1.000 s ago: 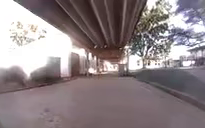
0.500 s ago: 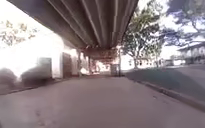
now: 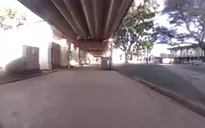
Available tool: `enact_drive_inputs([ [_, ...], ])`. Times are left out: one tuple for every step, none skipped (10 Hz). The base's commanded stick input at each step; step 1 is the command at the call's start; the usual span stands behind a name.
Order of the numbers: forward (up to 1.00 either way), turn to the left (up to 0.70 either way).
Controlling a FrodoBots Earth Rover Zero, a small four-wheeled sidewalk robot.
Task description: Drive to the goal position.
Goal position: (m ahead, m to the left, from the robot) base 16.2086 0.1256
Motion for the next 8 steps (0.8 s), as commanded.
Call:
enact_drive_inputs([
  [0.5, 0.0],
  [0.5, 0.0],
  [0.5, 0.0],
  [0.5, 0.0],
  [0.5, 0.0],
  [0.5, 0.0],
  [0.5, 0.0],
  [0.5, 0.0],
])
